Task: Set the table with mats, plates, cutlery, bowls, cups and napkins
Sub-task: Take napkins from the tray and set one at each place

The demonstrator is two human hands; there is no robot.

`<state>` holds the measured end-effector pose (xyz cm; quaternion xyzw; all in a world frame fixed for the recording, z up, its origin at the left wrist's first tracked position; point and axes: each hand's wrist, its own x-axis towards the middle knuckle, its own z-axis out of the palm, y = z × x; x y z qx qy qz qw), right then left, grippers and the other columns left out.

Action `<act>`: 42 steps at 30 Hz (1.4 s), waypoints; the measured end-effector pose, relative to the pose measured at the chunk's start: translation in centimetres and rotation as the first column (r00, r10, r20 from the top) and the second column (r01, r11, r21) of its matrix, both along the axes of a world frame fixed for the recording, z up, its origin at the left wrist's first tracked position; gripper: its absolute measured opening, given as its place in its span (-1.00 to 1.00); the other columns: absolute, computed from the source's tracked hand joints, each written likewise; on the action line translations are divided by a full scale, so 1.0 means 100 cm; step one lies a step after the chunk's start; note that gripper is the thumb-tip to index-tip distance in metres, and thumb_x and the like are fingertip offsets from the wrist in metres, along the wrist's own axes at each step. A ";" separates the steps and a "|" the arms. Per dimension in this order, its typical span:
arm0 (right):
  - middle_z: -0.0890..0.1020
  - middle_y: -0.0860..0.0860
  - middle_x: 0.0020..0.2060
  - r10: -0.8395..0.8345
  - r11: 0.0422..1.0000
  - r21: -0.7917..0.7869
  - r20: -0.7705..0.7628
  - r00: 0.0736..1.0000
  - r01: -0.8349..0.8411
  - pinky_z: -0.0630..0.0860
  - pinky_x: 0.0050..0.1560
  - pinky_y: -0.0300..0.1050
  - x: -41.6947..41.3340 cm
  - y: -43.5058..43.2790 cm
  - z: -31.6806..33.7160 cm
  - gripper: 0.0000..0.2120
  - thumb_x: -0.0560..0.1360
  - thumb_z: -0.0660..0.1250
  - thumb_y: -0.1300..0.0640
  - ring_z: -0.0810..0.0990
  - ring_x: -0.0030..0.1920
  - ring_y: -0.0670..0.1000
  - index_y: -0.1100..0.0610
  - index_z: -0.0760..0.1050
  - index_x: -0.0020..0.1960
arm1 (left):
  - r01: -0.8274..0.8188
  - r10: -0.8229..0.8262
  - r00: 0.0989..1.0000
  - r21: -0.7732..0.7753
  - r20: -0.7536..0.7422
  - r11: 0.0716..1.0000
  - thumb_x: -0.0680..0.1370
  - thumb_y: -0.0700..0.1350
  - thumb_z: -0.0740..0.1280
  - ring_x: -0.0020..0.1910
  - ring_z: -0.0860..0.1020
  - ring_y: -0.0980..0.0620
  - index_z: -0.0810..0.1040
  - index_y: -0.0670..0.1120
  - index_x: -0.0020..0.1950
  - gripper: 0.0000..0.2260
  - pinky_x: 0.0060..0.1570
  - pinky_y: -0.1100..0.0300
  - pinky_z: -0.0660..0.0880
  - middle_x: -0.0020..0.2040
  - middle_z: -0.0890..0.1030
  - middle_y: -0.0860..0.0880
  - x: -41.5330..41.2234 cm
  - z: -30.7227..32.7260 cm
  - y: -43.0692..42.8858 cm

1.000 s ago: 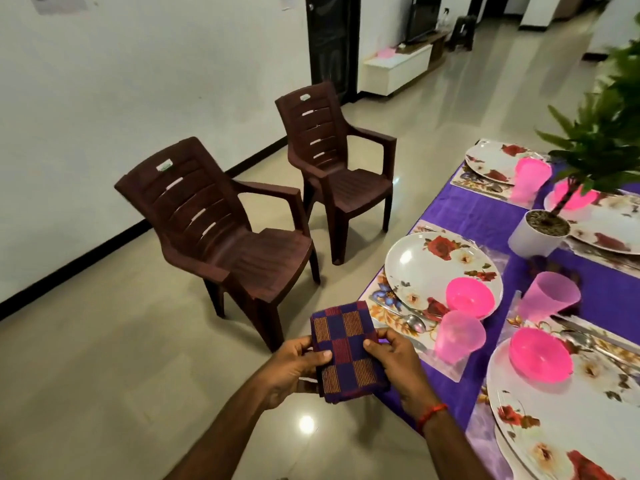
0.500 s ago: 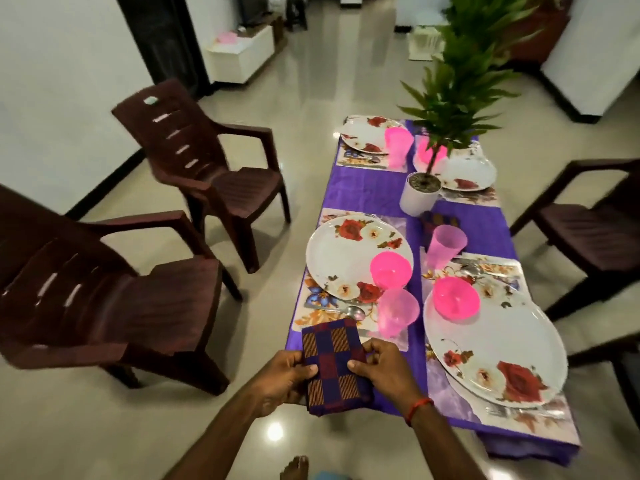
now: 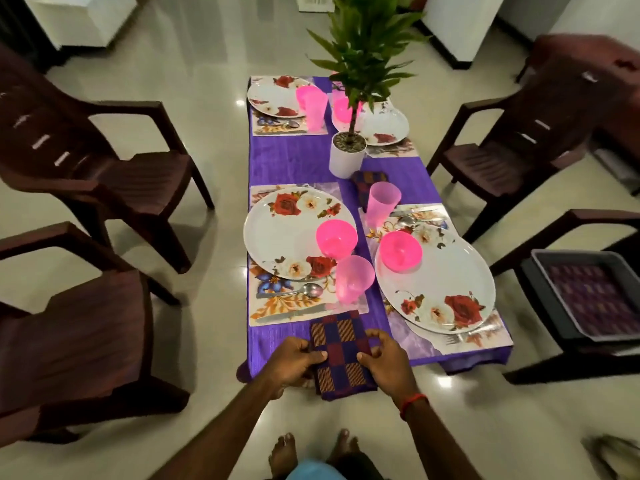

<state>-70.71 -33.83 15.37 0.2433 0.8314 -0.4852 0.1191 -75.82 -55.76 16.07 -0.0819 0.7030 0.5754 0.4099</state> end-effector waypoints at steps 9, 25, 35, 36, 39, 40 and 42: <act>0.59 -0.10 0.04 -0.030 0.981 0.190 -0.091 0.995 0.047 0.63 -0.13 -0.24 -0.010 0.006 -0.008 -0.67 0.59 0.36 0.23 0.61 0.02 -0.05 -0.09 0.35 0.21 | 0.044 -0.071 0.984 -0.160 -0.164 0.986 0.58 -0.15 0.46 -0.14 0.74 -0.02 0.63 -0.13 0.09 -0.88 -0.09 0.04 0.70 -0.03 0.74 -0.05 -0.015 -0.004 0.023; 0.58 -0.05 0.10 -0.001 0.965 0.259 -0.143 0.990 0.038 0.68 0.02 0.03 0.005 0.010 -0.016 -0.77 0.54 0.44 0.01 0.55 0.17 0.01 -0.09 0.49 0.16 | 0.242 -0.401 0.803 -0.374 -0.441 0.895 0.59 0.03 0.43 -0.09 0.65 0.20 0.69 0.01 -0.03 -0.88 0.01 0.13 0.63 -0.10 0.71 0.14 -0.019 0.003 0.022; 0.62 -0.01 0.15 -0.042 0.934 0.338 -0.210 0.977 0.113 0.54 0.22 0.02 0.026 0.026 0.020 -0.77 0.53 0.46 0.02 0.48 0.24 0.02 0.01 0.59 0.18 | 0.357 -0.478 0.670 -0.318 -0.568 0.878 0.60 -0.01 0.42 -0.14 0.64 0.23 0.71 0.02 -0.02 -0.91 -0.14 0.32 0.50 -0.13 0.70 0.15 -0.013 0.036 0.059; 0.63 -0.02 0.14 -0.047 0.928 0.349 -0.233 0.971 0.129 0.53 0.22 0.01 0.031 0.029 0.025 -0.78 0.53 0.46 0.03 0.48 0.22 0.02 0.02 0.60 0.17 | 0.365 -0.481 0.663 -0.313 -0.573 0.877 0.60 -0.01 0.43 -0.14 0.64 0.23 0.71 0.03 -0.02 -0.92 -0.14 0.32 0.50 -0.13 0.70 0.15 -0.012 0.040 0.064; 0.65 -0.04 0.10 -0.063 0.913 0.371 -0.279 0.958 0.168 0.53 0.19 -0.02 0.044 0.041 0.040 -0.80 0.52 0.46 0.05 0.50 0.17 0.00 0.03 0.61 0.14 | 0.402 -0.509 0.610 -0.317 -0.607 0.859 0.61 -0.01 0.41 -0.14 0.64 0.22 0.71 0.01 0.02 -0.89 -0.08 0.29 0.54 -0.10 0.70 0.14 -0.009 0.051 0.082; 0.66 -0.04 0.09 -0.069 0.906 0.382 -0.293 0.954 0.183 0.53 0.18 -0.01 0.047 0.047 0.042 -0.80 0.52 0.47 0.05 0.50 0.16 0.00 0.03 0.61 0.13 | 0.413 -0.526 0.584 -0.331 -0.619 0.848 0.62 0.00 0.40 -0.14 0.64 0.21 0.71 0.01 0.05 -0.87 -0.07 0.29 0.54 -0.09 0.70 0.13 -0.009 0.054 0.088; 0.67 -0.02 0.07 -0.088 0.888 0.406 -0.312 0.946 0.216 0.54 0.16 0.01 0.058 0.059 0.045 -0.80 0.51 0.48 0.07 0.51 0.14 0.01 0.04 0.62 0.12 | 0.426 -0.550 0.525 -0.359 -0.650 0.830 0.62 0.04 0.39 -0.12 0.63 0.20 0.69 0.00 0.13 -0.83 -0.04 0.22 0.57 -0.03 0.71 0.11 -0.006 0.059 0.102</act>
